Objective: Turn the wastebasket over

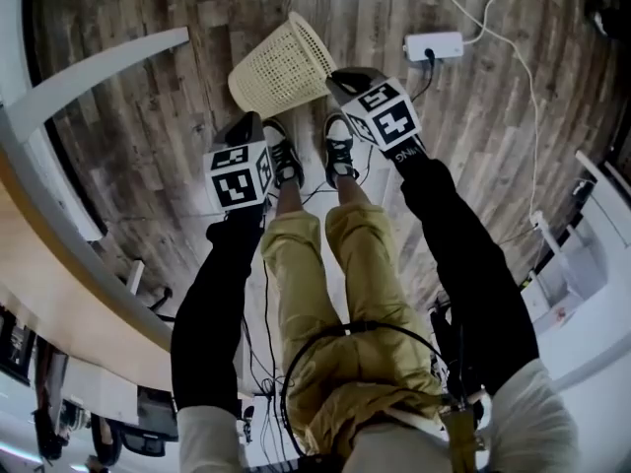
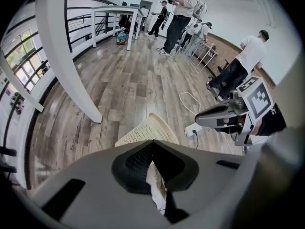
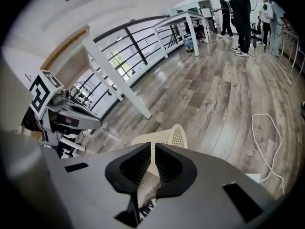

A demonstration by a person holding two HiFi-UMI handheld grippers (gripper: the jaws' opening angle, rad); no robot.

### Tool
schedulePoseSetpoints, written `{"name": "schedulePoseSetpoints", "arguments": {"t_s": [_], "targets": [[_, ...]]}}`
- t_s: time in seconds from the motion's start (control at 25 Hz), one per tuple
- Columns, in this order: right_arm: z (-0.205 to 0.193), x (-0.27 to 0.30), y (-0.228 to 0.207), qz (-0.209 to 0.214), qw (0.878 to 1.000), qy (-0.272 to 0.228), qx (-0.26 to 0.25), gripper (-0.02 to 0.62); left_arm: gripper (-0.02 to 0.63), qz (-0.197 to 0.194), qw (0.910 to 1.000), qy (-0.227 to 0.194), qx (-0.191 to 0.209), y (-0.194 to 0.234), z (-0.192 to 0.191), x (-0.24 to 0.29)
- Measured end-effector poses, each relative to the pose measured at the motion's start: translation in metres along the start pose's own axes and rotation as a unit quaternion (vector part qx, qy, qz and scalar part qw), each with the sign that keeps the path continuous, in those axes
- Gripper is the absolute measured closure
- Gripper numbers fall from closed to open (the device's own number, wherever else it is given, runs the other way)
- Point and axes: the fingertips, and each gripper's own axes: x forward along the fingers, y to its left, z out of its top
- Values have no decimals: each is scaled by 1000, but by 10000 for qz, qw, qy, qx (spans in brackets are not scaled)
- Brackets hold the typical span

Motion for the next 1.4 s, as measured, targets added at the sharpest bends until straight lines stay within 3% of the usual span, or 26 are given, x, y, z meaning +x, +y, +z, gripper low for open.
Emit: {"name": "schedulePoseSetpoints", "arguments": {"t_s": [0.08,0.4,0.56,0.8,0.92,1.04,1.4], "targets": [[20,-37,16,98,9996,-262,-18,572,606,-145,9997,-138,109,-18,19,-31],[115,-211,100,278,9922,-1149,-396,574,604,-600,9912,-781,882,-76,96,-204],[151,-294,146,231,9858,-1545,-621,574,604,-593,9878,-1114,914,-91,110,-293],[196,-405,197,-116,9710,-2201,-926,574,605,-468,9737,-2076,810,-127,147,-403],[216,-459,228,-341,9588,-2633,-1012,574,606,-385,9609,-2653,695,-146,170,-457],[241,-510,256,-608,9391,-3232,-998,574,606,-266,9433,-3228,732,-162,195,-510],[306,-632,320,-1006,8781,-4491,-1307,574,606,-424,8785,-4571,1321,-214,251,-645]]}}
